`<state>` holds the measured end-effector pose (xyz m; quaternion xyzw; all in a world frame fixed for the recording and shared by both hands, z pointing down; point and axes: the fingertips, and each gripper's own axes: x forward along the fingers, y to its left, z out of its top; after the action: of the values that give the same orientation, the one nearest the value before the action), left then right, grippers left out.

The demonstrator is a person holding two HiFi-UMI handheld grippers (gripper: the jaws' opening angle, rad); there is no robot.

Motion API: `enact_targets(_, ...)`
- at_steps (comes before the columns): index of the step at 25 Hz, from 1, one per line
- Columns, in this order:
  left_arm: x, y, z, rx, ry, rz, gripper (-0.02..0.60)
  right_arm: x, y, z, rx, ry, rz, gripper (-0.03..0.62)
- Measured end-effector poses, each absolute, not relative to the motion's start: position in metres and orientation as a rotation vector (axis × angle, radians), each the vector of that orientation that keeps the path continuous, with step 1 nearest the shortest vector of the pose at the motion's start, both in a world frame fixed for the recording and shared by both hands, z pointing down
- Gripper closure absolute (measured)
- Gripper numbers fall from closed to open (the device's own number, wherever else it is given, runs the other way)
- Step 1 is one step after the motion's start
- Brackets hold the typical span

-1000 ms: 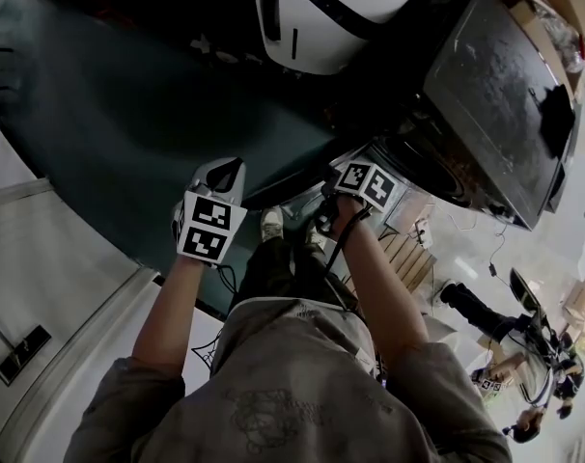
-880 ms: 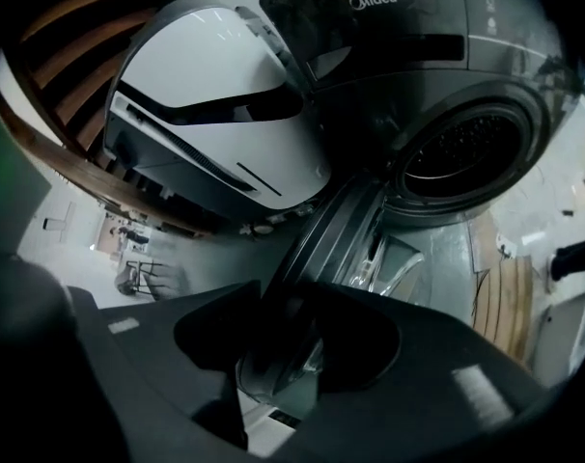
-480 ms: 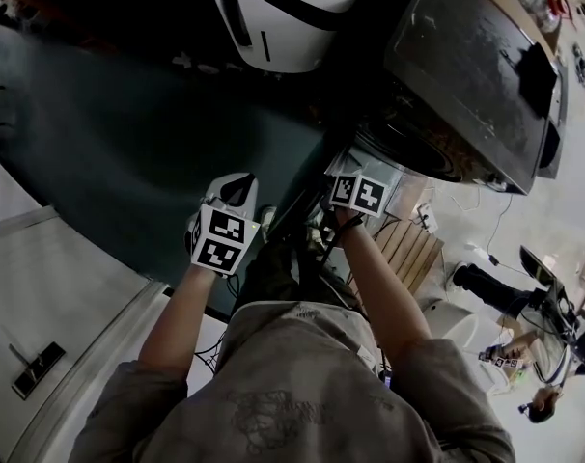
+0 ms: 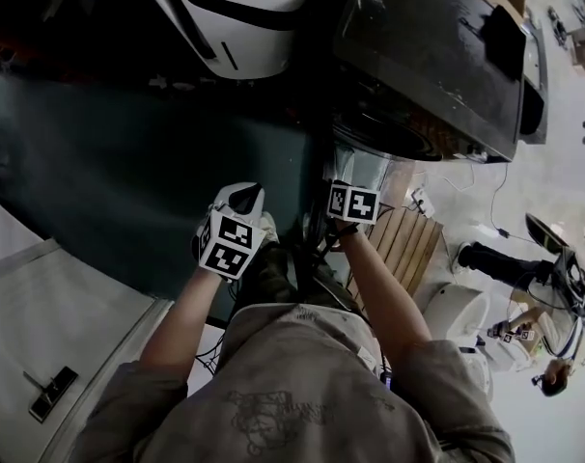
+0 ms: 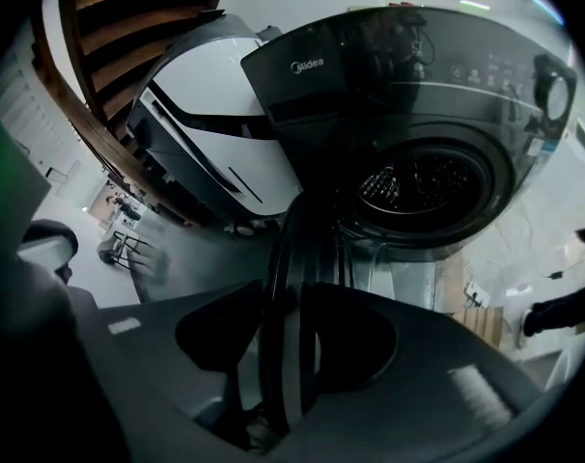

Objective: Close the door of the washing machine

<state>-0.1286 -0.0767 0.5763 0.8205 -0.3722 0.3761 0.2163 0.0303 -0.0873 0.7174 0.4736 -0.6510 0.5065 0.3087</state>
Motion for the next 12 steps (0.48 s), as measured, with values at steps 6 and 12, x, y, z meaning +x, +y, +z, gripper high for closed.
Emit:
enact_targets(6,-0.095,-0.079,0.578,2.316,-0.961,1.069,0.581,0.065,-0.086,0.719,1.247,-1.727,1.104,0.426)
enact_targets(12,-0.077,-0.084,0.586,2.315,-0.919,1.104,0.581,0.105,-0.097,0.721,1.266,-1.719,0.945,0.442)
